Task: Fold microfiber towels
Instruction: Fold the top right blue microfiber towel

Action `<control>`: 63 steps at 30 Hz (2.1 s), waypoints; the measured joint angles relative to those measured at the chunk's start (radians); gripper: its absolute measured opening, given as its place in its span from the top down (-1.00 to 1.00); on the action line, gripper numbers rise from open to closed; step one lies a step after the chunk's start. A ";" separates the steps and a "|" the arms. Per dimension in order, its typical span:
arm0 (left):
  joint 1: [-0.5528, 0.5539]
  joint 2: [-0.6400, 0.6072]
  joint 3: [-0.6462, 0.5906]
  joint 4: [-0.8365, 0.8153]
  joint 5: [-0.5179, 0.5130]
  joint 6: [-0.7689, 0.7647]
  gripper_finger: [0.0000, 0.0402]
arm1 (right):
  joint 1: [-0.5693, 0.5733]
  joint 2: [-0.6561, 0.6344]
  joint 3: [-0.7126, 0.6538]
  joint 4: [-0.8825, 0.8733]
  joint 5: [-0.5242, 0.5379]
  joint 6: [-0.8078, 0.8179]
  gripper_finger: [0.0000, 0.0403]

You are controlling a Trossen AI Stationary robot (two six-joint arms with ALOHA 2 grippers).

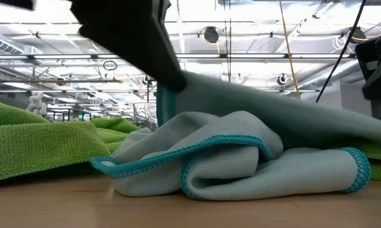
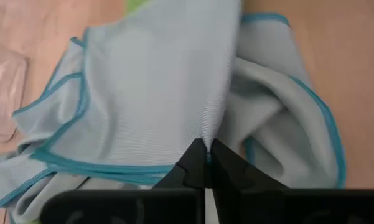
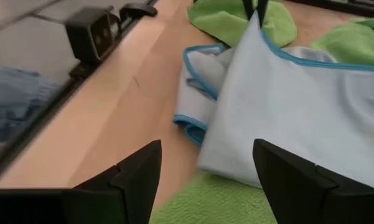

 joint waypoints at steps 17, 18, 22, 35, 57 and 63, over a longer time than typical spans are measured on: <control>0.034 -0.008 0.000 -0.063 -0.005 -0.105 0.95 | -0.010 0.172 0.127 -0.047 0.194 -0.134 -0.21; 0.037 -0.008 0.000 -0.064 -0.010 -0.116 0.94 | -0.009 0.172 0.127 -0.050 0.215 -0.134 -0.19; 0.039 -0.008 0.000 -0.067 -0.038 -0.131 0.97 | -0.009 0.172 0.127 -0.056 0.260 -0.146 -0.08; 0.051 -0.008 0.000 -0.078 -0.052 -0.169 0.94 | -0.010 0.172 0.127 -0.056 0.261 -0.190 0.45; -0.009 -0.008 0.000 0.019 -0.103 -0.116 0.94 | -0.010 -0.026 0.127 -0.185 0.208 -0.087 0.97; 0.050 -0.008 0.000 0.015 -0.155 -0.097 0.94 | -0.048 -0.074 0.127 -0.316 0.211 0.002 0.96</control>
